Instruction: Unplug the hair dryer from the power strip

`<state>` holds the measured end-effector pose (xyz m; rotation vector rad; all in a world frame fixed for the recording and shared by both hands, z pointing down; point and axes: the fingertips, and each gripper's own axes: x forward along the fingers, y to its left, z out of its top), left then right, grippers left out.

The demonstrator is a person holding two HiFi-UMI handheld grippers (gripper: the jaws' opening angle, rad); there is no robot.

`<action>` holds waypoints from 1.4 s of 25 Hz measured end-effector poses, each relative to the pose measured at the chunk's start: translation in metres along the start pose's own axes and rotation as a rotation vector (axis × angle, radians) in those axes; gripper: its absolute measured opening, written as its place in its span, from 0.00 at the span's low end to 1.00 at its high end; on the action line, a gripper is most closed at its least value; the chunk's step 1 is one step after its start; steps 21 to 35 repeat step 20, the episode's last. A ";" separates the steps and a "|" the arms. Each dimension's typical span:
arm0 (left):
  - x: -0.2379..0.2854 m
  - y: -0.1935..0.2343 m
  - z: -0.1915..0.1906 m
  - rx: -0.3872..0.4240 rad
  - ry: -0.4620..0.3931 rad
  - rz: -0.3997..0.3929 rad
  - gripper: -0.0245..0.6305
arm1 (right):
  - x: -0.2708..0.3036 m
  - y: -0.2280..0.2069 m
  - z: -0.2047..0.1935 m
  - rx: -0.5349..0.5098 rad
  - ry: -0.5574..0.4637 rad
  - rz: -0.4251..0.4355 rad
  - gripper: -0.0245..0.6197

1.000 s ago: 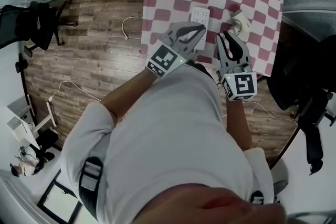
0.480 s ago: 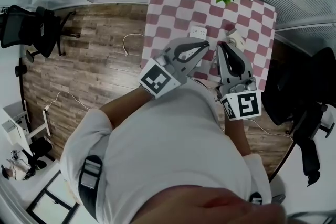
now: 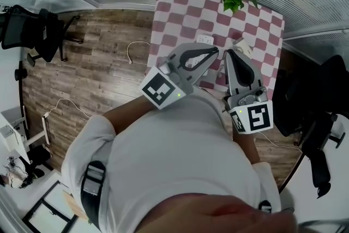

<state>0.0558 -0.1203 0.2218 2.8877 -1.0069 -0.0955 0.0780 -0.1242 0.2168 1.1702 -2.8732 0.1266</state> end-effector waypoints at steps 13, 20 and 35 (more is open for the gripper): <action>-0.001 0.003 0.001 -0.012 0.010 0.002 0.09 | 0.003 0.003 0.011 -0.014 -0.011 0.009 0.09; 0.001 0.006 0.000 -0.014 0.002 0.009 0.09 | 0.006 0.002 0.010 -0.012 -0.007 0.019 0.09; 0.001 0.006 0.000 -0.014 0.002 0.009 0.09 | 0.006 0.002 0.010 -0.012 -0.007 0.019 0.09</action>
